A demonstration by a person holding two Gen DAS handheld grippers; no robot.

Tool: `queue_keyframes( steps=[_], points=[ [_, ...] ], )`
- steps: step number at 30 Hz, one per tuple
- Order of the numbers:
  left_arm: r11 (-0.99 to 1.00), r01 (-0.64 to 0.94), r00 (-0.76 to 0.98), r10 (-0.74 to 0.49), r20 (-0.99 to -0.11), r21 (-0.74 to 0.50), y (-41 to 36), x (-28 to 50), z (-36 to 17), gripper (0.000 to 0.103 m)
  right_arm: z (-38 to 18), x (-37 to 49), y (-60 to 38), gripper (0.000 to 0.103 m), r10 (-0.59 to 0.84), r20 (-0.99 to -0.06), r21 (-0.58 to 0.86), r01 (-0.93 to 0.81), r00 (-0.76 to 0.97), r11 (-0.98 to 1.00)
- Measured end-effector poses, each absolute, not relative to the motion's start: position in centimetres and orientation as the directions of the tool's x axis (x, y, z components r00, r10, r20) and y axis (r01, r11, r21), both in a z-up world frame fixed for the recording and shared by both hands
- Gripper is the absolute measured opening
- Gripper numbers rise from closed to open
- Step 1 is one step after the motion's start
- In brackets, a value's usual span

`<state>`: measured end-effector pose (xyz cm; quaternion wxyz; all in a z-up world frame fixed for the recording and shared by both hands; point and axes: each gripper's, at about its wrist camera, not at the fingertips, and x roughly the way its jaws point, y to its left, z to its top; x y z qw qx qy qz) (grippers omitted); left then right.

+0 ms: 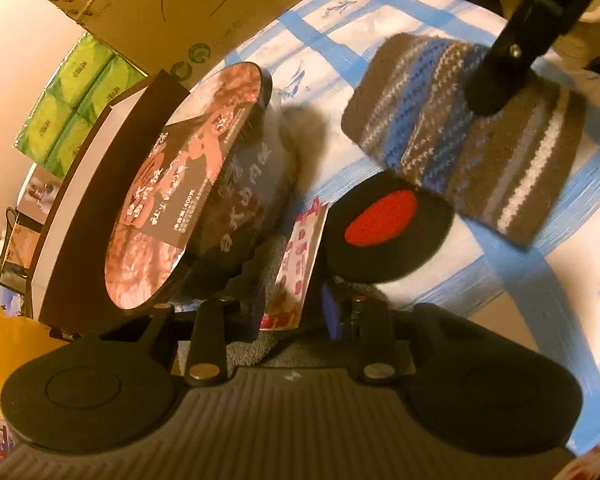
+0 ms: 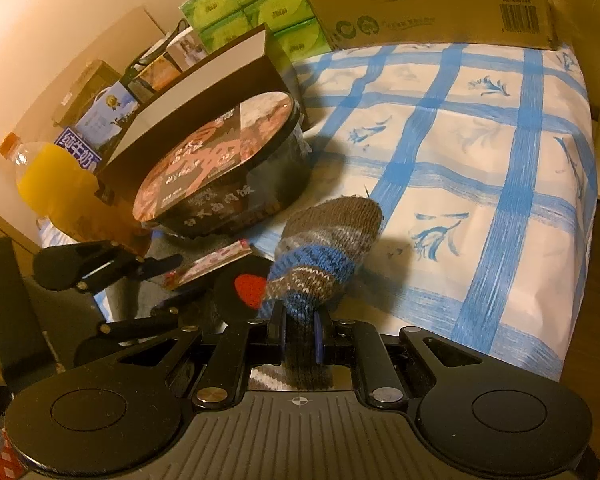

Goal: Organize soft objects
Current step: 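Carry the striped sock and pink-tagged grey sock toward the white box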

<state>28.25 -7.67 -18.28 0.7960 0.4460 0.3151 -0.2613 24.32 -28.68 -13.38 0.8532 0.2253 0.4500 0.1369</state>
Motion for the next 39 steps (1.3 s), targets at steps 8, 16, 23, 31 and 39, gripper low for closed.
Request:
queue_keyframes(
  steps=[8,16,23,31,39],
  points=[
    [0.552,0.674,0.667,-0.168,-0.726,0.491,-6.5,28.8,-17.0,0.003,-12.7,24.3,-28.4,0.013,0.442,-0.699,0.5,-0.058,0.562,0.864],
    [0.7,0.636,0.641,-0.247,-0.727,0.324,-4.8,27.2,-12.7,0.003,-10.6,23.6,-28.3,0.013,0.455,-0.688,0.488,-0.104,0.565,0.867],
    [0.816,0.534,0.676,-0.255,-0.691,0.221,-4.2,25.9,-8.4,0.003,-7.8,23.9,-28.8,0.013,0.463,-0.673,0.46,-0.164,0.578,0.873],
    [0.917,0.359,0.76,-0.179,-0.624,0.174,-4.1,29.0,-3.7,0.003,-3.9,28.1,-29.7,0.013,0.501,-0.608,0.429,-0.277,0.615,0.86],
    [0.971,0.172,0.794,-0.037,-0.607,0.167,-4.8,35.7,-1.6,0.003,-1.3,37.2,-28.9,0.013,0.549,-0.545,0.395,-0.383,0.634,0.835]
  ],
)
